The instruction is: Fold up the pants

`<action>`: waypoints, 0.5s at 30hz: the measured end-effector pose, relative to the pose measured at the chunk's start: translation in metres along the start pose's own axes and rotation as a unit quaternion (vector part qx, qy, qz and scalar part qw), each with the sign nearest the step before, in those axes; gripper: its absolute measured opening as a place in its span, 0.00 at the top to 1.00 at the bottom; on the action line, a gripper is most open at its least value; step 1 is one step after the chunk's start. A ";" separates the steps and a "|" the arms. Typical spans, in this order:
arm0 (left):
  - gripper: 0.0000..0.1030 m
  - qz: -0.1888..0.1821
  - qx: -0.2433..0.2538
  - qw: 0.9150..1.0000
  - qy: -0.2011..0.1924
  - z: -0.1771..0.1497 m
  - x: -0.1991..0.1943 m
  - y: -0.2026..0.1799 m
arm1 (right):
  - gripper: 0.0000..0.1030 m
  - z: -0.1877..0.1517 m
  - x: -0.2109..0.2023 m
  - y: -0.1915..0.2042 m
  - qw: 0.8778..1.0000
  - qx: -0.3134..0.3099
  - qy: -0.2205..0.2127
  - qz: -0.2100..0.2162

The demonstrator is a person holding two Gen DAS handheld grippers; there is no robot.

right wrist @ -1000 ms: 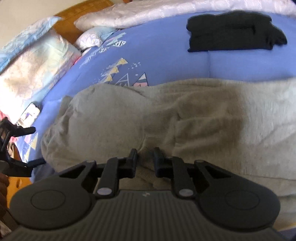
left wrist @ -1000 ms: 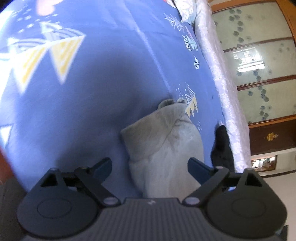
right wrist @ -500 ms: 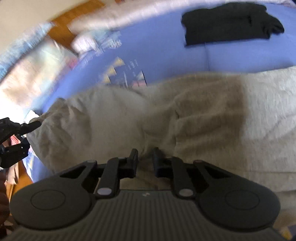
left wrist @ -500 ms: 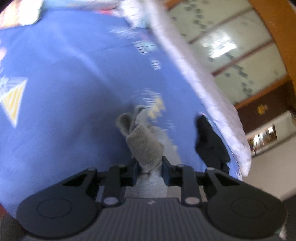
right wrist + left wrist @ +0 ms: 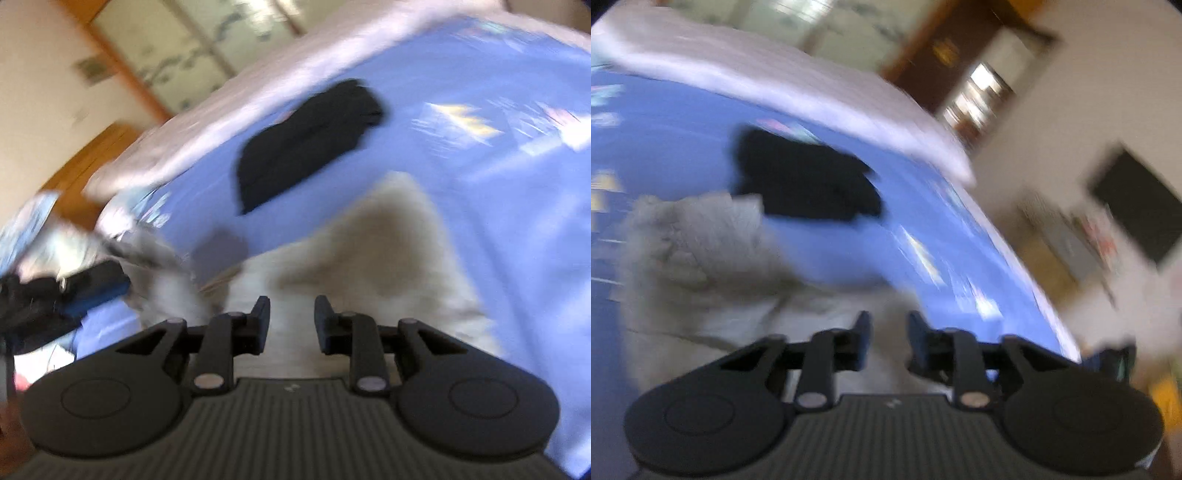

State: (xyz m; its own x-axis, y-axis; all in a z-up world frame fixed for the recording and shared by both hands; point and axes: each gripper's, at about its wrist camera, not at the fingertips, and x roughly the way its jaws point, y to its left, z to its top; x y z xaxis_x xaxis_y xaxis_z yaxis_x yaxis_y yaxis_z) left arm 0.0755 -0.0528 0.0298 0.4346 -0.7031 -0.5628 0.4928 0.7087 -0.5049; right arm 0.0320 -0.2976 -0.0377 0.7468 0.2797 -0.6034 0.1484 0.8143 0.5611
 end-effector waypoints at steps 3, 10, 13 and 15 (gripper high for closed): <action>0.53 -0.020 0.041 0.998 0.036 -0.019 0.011 -0.021 | 0.71 -0.005 -0.011 -0.030 0.999 0.048 0.003 0.000; 0.26 0.045 -0.035 0.998 -0.028 -0.030 -0.067 0.054 | 0.44 0.005 -0.007 -0.016 0.997 0.032 -0.009 0.066; 0.26 0.076 -0.128 0.988 -0.034 -0.037 -0.089 0.103 | 0.38 0.014 0.023 0.007 0.996 0.011 0.024 0.090; 0.26 0.079 -0.189 0.978 -0.045 -0.047 -0.100 0.130 | 0.37 0.018 0.050 0.019 0.993 0.014 0.055 0.100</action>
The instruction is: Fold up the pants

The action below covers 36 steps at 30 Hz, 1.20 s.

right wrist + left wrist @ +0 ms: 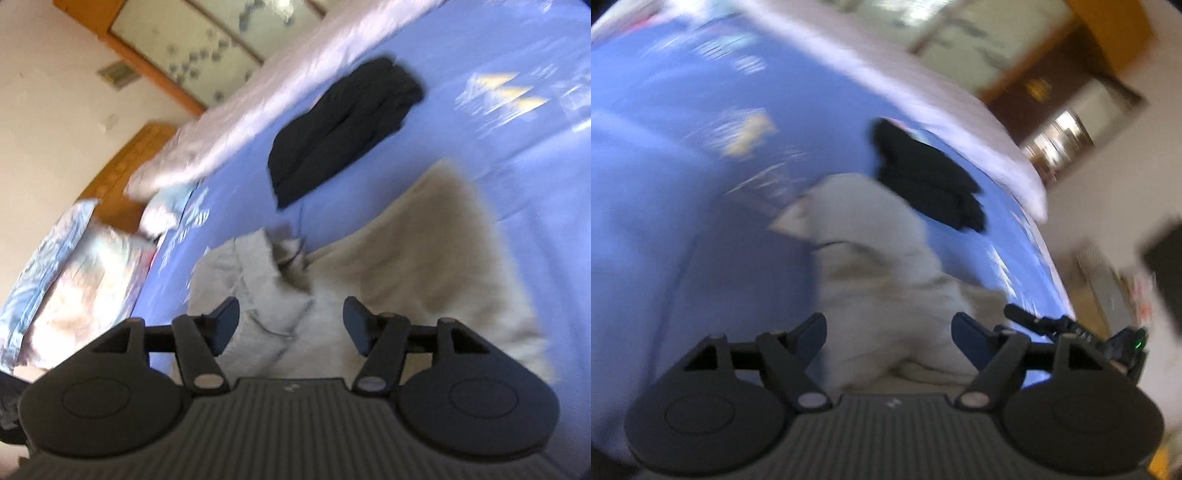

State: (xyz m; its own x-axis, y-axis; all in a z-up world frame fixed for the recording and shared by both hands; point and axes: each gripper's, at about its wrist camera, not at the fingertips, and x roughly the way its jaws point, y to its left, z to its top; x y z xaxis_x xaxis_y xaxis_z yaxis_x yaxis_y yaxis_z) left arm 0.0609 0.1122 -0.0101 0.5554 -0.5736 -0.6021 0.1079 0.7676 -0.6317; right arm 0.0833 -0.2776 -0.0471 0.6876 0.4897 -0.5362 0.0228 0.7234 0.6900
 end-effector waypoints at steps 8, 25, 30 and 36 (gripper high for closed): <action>0.26 0.010 -0.083 0.996 0.027 -0.004 0.024 0.040 | 0.76 0.007 0.073 0.021 0.997 0.028 0.069 -0.030; 0.18 -0.021 -0.027 0.993 0.113 -0.012 0.093 -0.019 | 0.81 -0.029 -0.097 -0.076 0.983 0.133 -0.097 -0.079; 0.17 -0.013 -0.001 0.994 0.112 -0.016 0.089 -0.032 | 0.74 -0.027 -0.085 -0.070 0.984 0.140 -0.093 -0.054; 0.16 -0.002 -0.014 0.995 0.100 -0.010 0.077 -0.026 | 0.50 -0.028 -0.078 -0.067 0.990 0.106 -0.060 -0.071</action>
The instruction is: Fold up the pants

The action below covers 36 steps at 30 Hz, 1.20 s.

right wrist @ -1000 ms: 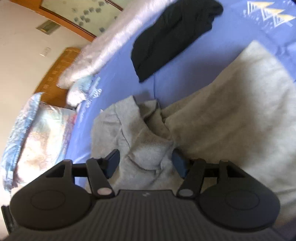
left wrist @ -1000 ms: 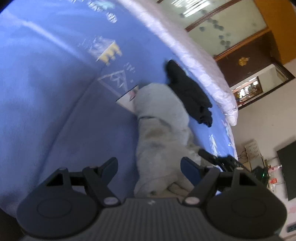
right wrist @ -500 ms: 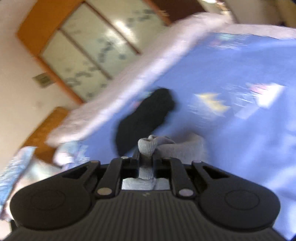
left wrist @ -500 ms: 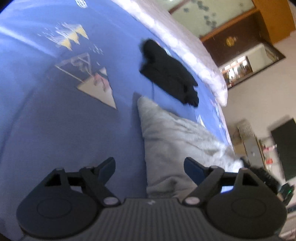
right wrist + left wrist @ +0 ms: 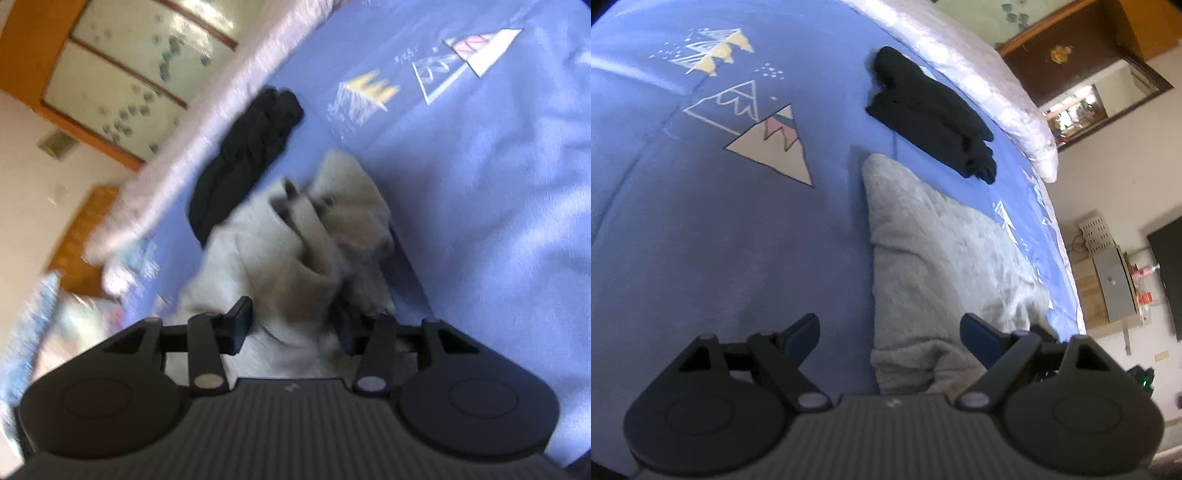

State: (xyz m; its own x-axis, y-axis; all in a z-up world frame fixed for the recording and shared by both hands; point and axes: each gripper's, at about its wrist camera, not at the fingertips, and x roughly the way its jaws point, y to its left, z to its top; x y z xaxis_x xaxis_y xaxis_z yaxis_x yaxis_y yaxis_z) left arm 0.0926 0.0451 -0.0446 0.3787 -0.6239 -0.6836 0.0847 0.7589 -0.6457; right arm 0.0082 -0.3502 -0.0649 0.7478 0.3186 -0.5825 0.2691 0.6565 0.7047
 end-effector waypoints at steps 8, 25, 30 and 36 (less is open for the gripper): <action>0.16 -0.008 -0.005 1.000 0.013 0.000 0.004 0.000 | 0.45 0.018 -0.039 0.007 0.994 -0.071 -0.083 -0.028; 0.04 -0.040 0.162 0.983 0.071 0.023 0.065 -0.138 | 0.80 -0.098 0.007 0.124 0.873 -0.475 -0.085 -0.073; 0.17 -0.017 0.192 0.976 0.103 0.018 0.101 -0.156 | 0.80 -0.094 0.004 0.117 0.875 -0.473 -0.081 -0.060; 0.73 -0.006 0.154 0.979 0.130 0.026 0.115 -0.142 | 0.75 -0.074 -0.002 0.101 0.897 -0.436 -0.064 -0.030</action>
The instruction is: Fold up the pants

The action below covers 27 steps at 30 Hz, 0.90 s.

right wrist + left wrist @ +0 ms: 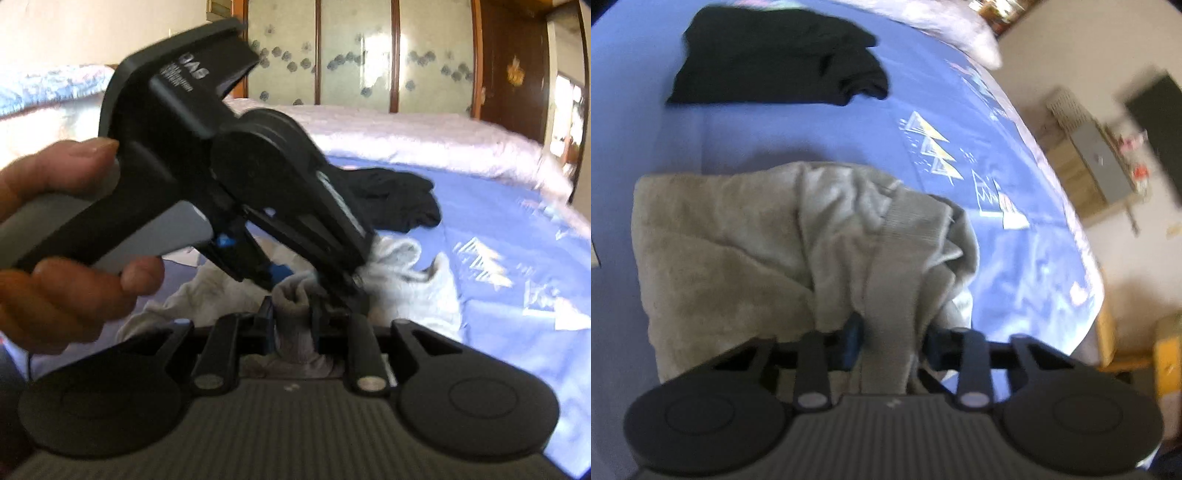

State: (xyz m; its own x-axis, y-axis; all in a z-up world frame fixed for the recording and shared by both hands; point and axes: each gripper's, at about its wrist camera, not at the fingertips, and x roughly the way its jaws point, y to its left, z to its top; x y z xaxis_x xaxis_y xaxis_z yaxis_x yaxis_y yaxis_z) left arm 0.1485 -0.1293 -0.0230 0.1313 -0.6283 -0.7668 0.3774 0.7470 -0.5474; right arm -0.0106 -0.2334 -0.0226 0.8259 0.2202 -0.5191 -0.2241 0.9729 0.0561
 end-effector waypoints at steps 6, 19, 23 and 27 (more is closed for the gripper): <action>0.71 -0.068 -0.080 0.994 -0.023 -0.005 -0.019 0.041 | 0.56 0.000 -0.018 -0.041 0.998 0.052 -0.018 0.014; 0.31 -0.067 -0.092 0.993 -0.026 -0.002 -0.014 0.039 | 0.90 -0.021 0.022 -0.093 0.985 0.097 0.136 -0.047; 0.42 -0.075 -0.095 0.992 -0.038 -0.004 -0.018 0.042 | 0.87 -0.027 0.001 -0.081 0.988 0.097 0.113 -0.039; 0.75 -0.070 -0.083 0.994 -0.026 -0.004 -0.011 0.037 | 0.79 -0.015 -0.018 -0.079 0.993 0.098 0.066 -0.030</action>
State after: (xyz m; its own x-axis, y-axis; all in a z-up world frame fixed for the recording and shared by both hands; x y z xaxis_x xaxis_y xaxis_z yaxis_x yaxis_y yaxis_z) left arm 0.1578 -0.0937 -0.0360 0.1372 -0.7361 -0.6628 0.2399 0.6739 -0.6987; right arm -0.0159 -0.3156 -0.0302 0.7571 0.1620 -0.6329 -0.0600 0.9819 0.1796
